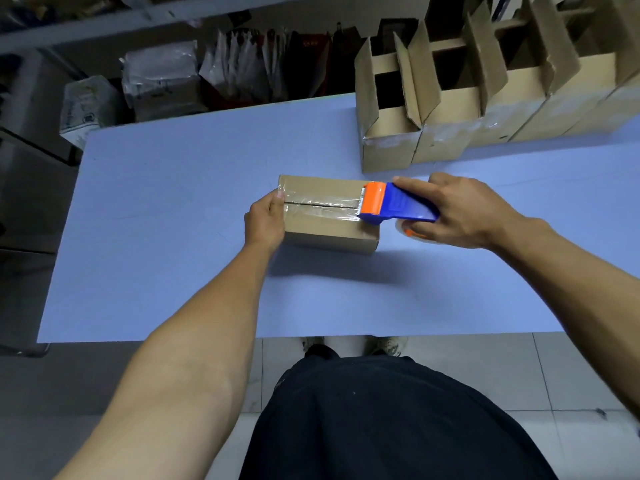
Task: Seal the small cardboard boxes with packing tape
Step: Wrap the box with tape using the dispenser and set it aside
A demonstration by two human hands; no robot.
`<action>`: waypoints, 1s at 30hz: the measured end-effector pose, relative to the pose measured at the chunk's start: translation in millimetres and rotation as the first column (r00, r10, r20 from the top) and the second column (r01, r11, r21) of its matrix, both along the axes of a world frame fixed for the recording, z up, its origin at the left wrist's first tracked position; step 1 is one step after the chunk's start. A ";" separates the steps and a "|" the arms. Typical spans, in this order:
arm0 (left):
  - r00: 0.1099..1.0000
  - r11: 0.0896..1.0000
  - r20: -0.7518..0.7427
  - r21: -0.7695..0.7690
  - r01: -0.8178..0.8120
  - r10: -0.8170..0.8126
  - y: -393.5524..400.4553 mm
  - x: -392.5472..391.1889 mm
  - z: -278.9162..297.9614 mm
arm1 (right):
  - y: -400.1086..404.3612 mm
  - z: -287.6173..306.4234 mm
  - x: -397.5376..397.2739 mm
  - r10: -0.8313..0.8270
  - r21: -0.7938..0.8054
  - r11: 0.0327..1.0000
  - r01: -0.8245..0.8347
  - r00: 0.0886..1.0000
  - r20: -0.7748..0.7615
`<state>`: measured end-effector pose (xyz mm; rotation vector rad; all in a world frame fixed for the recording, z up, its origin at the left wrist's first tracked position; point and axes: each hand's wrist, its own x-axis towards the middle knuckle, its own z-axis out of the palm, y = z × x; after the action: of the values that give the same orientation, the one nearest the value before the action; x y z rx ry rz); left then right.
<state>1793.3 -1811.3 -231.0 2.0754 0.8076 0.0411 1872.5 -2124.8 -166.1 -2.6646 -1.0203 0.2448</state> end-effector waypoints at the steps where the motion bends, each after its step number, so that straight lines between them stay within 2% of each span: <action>1: 1.000 1.000 -0.001 0.003 0.002 -0.002 1.3 -0.3 -0.4 | -2.5 -4.0 -0.2 -0.003 0.007 1.000 0.003 1.000 -0.004; 6: 0.999 0.997 0.000 0.059 0.044 -0.044 -1.4 -0.2 3.5 | -9.0 -18.0 -3.7 -0.029 0.025 0.999 0.030 0.999 -0.027; 8: 0.998 0.979 -0.018 0.192 0.062 -0.060 -5.4 0.0 6.4 | -9.7 -21.4 -4.2 -0.031 0.034 0.999 0.032 0.999 -0.027; 9: 0.995 0.939 -0.031 0.328 0.103 -0.098 -7.6 0.8 7.2 | -9.5 -22.9 -3.9 -0.034 0.036 0.999 0.034 0.999 -0.023; 11: 0.953 0.758 -0.018 0.601 0.253 -0.304 -17.3 3.7 9.3 | -7.8 -24.9 -3.0 -0.036 0.022 0.999 0.037 0.999 -0.024; 12: 0.893 0.659 -0.034 0.662 0.356 -0.449 -24.2 7.6 8.3 | -6.7 -25.4 -3.5 -0.038 0.016 0.999 0.038 0.999 -0.026; 14: 0.703 0.508 -0.153 0.587 0.631 -0.695 -46.3 12.6 12.0 | -6.9 -26.7 -4.7 -0.054 0.018 0.998 0.054 0.998 -0.036; 16: 0.523 0.332 -0.325 0.491 0.806 -0.788 -61.5 11.8 11.6 | -9.0 -26.6 -6.6 -0.061 0.013 0.998 0.062 0.997 -0.052; 18: 0.480 0.229 -0.431 0.514 0.827 -0.765 -64.4 8.7 9.2 | -8.3 -26.4 -7.7 -0.060 0.001 0.998 0.060 0.997 -0.057; 22: 0.452 0.144 -0.520 0.527 0.837 -0.725 -78.9 18.6 10.2 | -1.5 -25.2 -3.8 -0.065 -0.089 0.994 0.063 0.998 -0.021; 25: 0.436 0.099 -0.530 0.547 0.831 -0.727 -96.9 28.5 8.9 | -4.6 -29.7 -3.0 -0.082 -0.109 0.991 0.076 0.995 -0.058; 30: 0.476 0.165 -0.501 0.544 0.823 -0.723 -85.9 26.8 2.3 | -1.7 -35.8 -0.9 0.005 0.009 1.000 -0.003 0.990 -0.141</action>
<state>1820.1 -1897.2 -228.6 3.0937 -0.4941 -0.4236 1871.6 -2126.5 -201.9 -2.5953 -0.9801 0.4220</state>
